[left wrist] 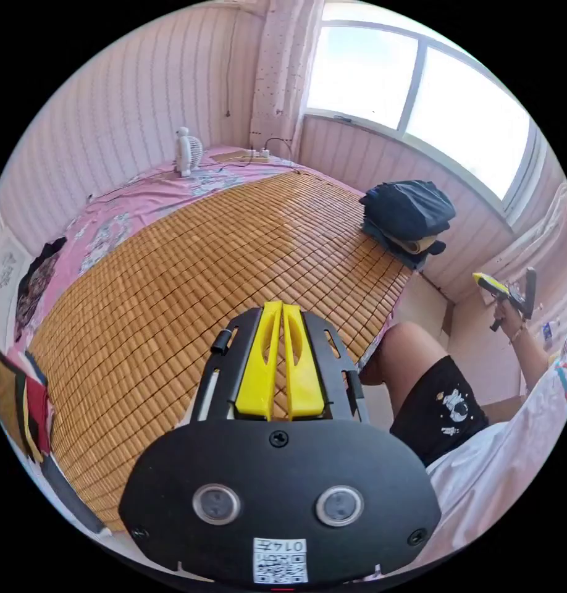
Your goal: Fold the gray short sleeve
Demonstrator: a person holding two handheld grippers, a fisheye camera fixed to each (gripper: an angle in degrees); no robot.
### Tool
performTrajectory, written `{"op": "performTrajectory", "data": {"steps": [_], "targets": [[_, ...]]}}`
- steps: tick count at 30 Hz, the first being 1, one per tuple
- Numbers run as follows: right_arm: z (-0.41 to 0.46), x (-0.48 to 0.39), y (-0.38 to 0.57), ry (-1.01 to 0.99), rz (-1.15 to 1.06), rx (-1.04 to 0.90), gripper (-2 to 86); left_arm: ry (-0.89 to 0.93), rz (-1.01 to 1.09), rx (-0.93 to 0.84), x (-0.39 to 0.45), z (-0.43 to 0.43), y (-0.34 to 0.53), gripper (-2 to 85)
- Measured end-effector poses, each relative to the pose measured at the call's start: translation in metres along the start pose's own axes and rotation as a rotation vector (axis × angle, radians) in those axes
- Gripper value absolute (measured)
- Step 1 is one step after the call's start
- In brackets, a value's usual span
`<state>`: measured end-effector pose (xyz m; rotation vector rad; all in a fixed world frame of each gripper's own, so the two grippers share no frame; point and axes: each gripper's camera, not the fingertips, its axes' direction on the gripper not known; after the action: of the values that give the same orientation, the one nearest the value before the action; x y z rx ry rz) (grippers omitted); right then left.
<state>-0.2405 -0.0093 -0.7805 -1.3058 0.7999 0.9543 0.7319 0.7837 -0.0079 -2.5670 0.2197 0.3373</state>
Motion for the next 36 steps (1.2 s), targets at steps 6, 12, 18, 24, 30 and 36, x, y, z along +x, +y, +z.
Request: {"op": "performTrajectory", "data": {"steps": [6,12,18,24,30,36], "targets": [[0.006,-0.215,-0.029,-0.095,-0.403,-0.003,-0.2,-0.131,-0.335,0.231,-0.039,-0.116,0.184,-1.0],[0.004,-0.426,-0.072,-0.426,-0.662,0.137,-0.6,-0.359,-0.63,0.366,-0.043,-0.175,0.396,-0.8],[0.025,-0.633,-0.085,-0.674,-0.955,0.037,-0.2,-0.561,-1.065,0.564,-0.048,-0.187,0.599,1.9],[0.07,-0.819,-0.095,-0.786,-1.2,-0.139,0.9,-0.686,-1.395,0.815,-0.069,-0.152,0.715,4.9],[0.135,-0.999,-0.125,-0.871,-1.247,-0.246,3.9,-0.752,-1.535,0.828,-0.125,-0.088,0.748,6.4],[0.215,-1.171,-0.143,-0.938,-1.22,-0.351,5.4,-0.866,-1.483,0.751,-0.16,-0.037,0.762,6.9]]}}
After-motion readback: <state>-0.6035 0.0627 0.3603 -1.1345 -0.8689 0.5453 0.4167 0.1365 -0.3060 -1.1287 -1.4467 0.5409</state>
